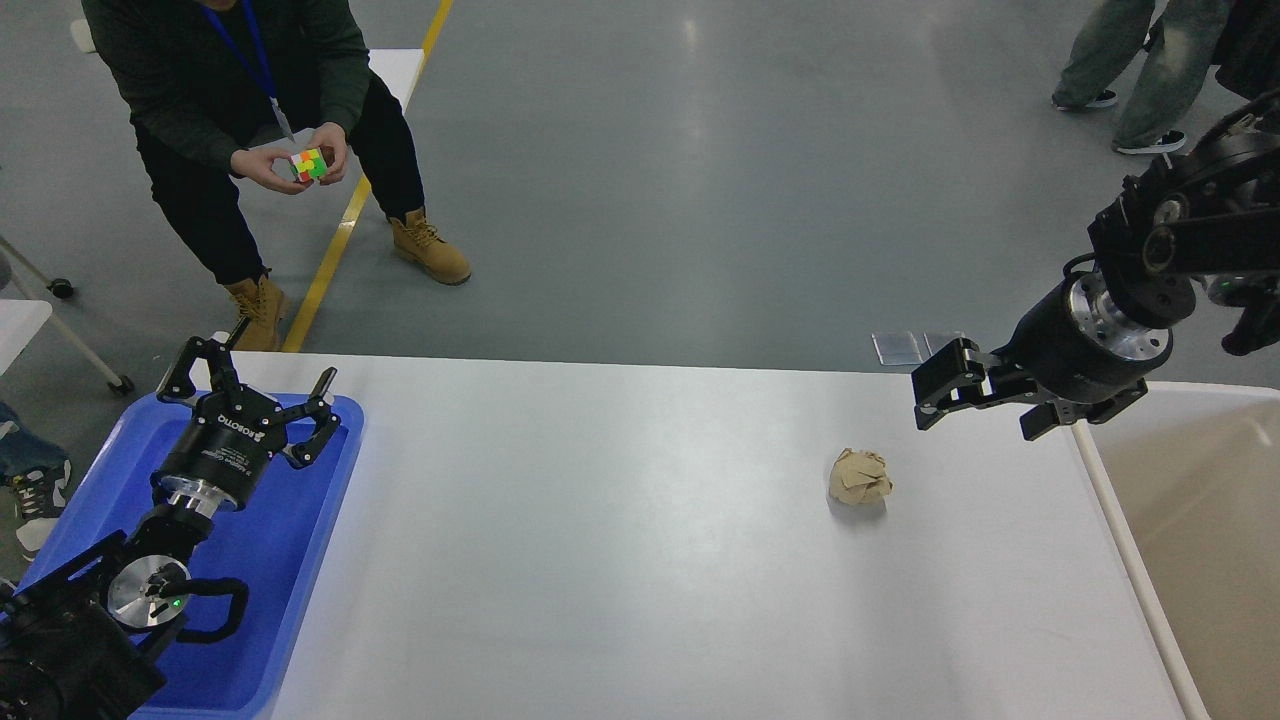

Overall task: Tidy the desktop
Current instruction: 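Move the right gripper toward the crumpled beige paper ball, then lower the open right gripper over the paper ball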

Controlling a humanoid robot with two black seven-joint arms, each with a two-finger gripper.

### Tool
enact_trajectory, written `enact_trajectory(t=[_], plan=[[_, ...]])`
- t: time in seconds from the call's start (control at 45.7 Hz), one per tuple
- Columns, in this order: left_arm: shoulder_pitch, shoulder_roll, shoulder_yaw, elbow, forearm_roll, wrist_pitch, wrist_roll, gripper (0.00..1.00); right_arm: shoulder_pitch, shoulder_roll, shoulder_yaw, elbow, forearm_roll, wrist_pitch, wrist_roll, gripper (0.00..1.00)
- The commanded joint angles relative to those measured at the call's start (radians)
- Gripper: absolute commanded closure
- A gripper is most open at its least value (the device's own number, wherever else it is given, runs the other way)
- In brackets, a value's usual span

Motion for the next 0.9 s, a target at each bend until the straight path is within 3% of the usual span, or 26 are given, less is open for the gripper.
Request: enact_trajectory(t=[0.0, 0.372, 0.875], plan=[[0.0, 0.001, 0.0, 0.0, 0.0, 0.0, 0.0, 0.01, -0.008, 0.024, 0.007, -0.004, 0.005, -0.033, 0.0, 0.0], [0.0, 0.0, 0.0, 0.0, 0.0, 0.0, 0.0, 0.01, -0.077, 0.041, 0.046, -0.077, 0.005, -0.093, -0.001, 0.0], [0.0, 0.0, -0.002, 0.0, 0.0, 0.0, 0.0, 0.01, -0.258, 0.248, 0.035, -0.315, 0.088, -0.175, -0.003, 0.0]])
